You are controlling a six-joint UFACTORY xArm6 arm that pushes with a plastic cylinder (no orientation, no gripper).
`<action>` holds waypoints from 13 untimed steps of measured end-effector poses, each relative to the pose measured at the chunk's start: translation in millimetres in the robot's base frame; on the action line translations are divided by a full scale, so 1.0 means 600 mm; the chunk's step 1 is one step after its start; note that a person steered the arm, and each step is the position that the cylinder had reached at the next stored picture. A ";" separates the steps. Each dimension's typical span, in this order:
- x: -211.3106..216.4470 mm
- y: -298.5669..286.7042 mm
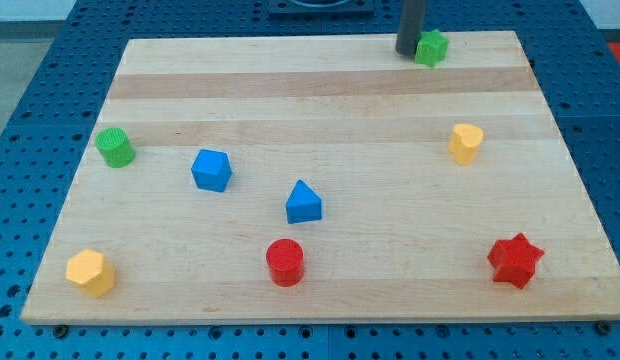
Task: Move blue triangle towards the top center
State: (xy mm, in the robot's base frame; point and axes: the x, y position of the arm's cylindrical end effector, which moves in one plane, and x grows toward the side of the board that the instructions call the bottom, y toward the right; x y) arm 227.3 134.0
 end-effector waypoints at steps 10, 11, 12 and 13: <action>0.109 -0.137; 0.132 -0.137; 0.176 -0.147; 0.237 -0.186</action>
State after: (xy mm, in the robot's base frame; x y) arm 369.5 22.7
